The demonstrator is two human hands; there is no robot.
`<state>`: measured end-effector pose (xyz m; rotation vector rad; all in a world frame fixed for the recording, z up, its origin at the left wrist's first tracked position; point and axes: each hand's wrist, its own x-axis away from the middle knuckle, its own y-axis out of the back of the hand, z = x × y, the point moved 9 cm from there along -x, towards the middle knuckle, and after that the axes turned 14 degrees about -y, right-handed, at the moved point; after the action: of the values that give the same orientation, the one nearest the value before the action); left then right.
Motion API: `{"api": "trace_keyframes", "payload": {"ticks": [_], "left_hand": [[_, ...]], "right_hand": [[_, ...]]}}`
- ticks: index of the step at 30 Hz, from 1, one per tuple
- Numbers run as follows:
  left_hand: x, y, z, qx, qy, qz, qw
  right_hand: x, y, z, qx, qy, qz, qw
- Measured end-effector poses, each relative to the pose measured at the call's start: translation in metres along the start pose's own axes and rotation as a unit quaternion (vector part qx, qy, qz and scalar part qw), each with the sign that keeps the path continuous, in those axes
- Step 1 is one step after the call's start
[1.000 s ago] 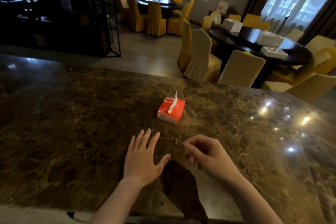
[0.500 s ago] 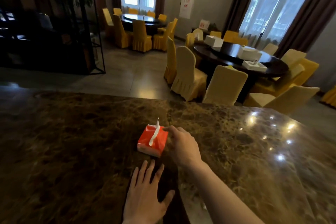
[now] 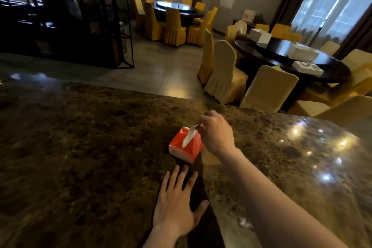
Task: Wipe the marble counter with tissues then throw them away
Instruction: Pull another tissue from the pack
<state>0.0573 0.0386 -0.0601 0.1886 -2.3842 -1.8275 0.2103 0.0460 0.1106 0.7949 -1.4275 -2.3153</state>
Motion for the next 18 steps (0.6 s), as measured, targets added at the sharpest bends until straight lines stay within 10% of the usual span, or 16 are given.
{"api": "trace_keyframes", "payload": {"ticks": [5,18], "left_hand": [[0.001,0.001,0.000,-0.002,0.003,-0.022,1.000],[0.002,0.000,0.004,0.004,0.010,-0.053,0.999]], "right_hand": [[-0.007,0.053,-0.006,-0.070,-0.046,-0.130,0.988],[-0.005,0.056,-0.027,-0.114,-0.119,-0.101,0.981]]}}
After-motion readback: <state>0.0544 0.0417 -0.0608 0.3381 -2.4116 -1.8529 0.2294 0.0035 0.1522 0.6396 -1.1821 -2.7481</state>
